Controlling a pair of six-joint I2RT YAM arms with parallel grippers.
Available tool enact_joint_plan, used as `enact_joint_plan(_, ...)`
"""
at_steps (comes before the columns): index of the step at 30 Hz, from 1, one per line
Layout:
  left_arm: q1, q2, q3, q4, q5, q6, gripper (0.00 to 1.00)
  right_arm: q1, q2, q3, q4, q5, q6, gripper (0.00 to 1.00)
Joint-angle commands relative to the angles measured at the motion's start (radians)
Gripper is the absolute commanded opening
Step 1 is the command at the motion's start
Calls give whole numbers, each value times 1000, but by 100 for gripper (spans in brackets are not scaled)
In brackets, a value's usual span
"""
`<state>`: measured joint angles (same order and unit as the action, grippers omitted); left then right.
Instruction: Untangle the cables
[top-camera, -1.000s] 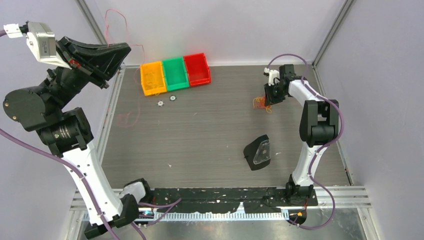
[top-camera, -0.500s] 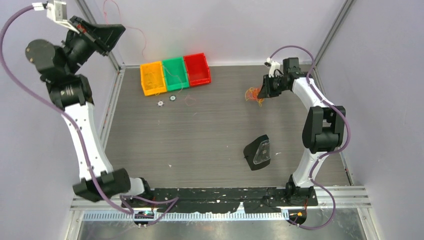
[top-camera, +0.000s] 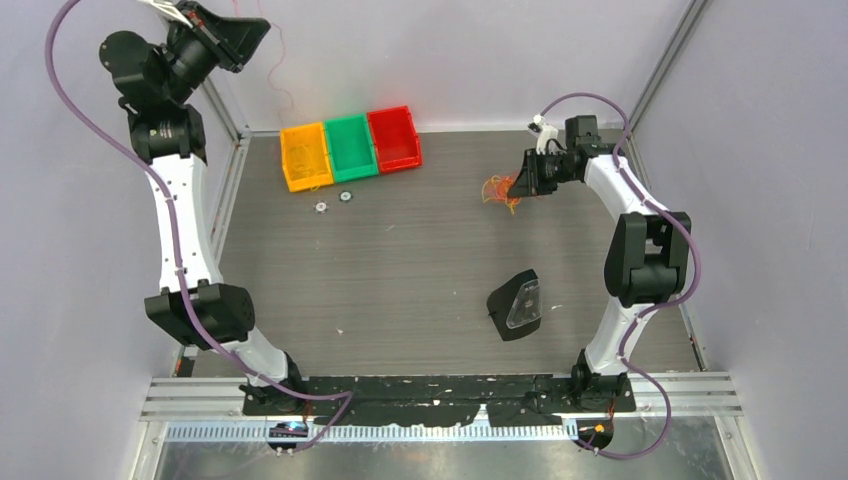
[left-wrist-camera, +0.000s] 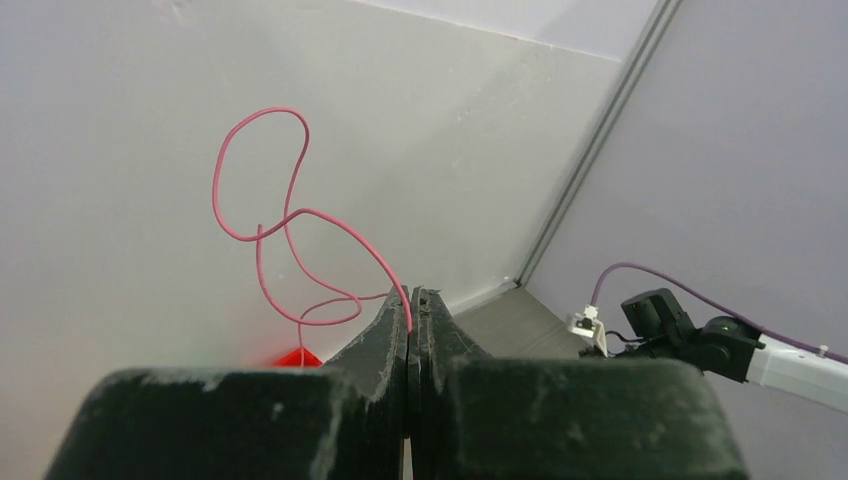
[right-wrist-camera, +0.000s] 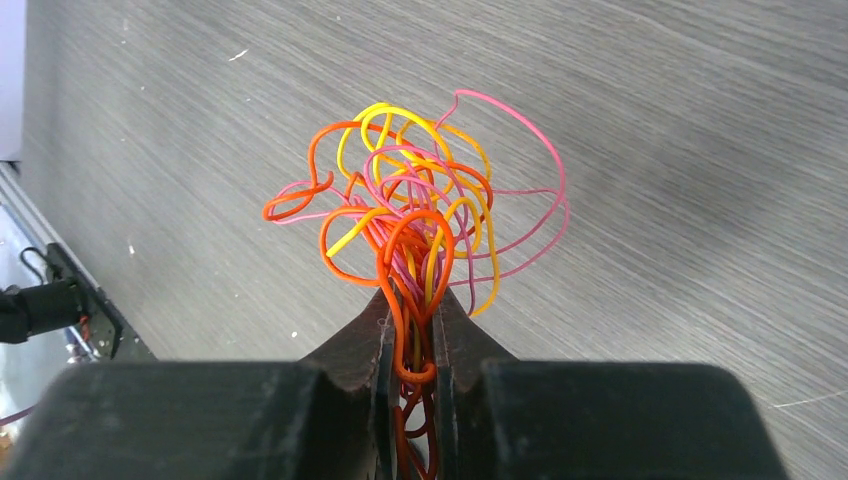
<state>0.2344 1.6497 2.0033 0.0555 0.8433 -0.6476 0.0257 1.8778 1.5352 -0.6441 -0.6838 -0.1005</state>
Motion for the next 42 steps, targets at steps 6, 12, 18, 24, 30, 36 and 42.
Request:
enact_joint_plan(6,-1,-5,254,-181,-72,117,0,27,-185,26,-18,-145,77,5)
enact_joint_plan(12,-7,-33,245,-243,-15,159,0,34,-303,1,-28,-164,86,5)
enact_joint_plan(18,-76,-116,151,-255,49,261,0,44,-374,15,-67,-172,63,5)
enact_joint_plan(24,-107,-216,-41,-246,66,363,0,65,-410,20,-145,-119,-54,5)
enact_joint_plan(30,-114,-226,-107,-198,64,405,0,73,-423,6,-194,-54,-89,6)
enact_joint_plan(36,-132,-66,27,-163,18,432,0,89,-430,-12,-219,42,-171,5)
enact_joint_plan(42,-139,189,256,-101,-52,436,0,101,-349,51,-255,58,-176,5)
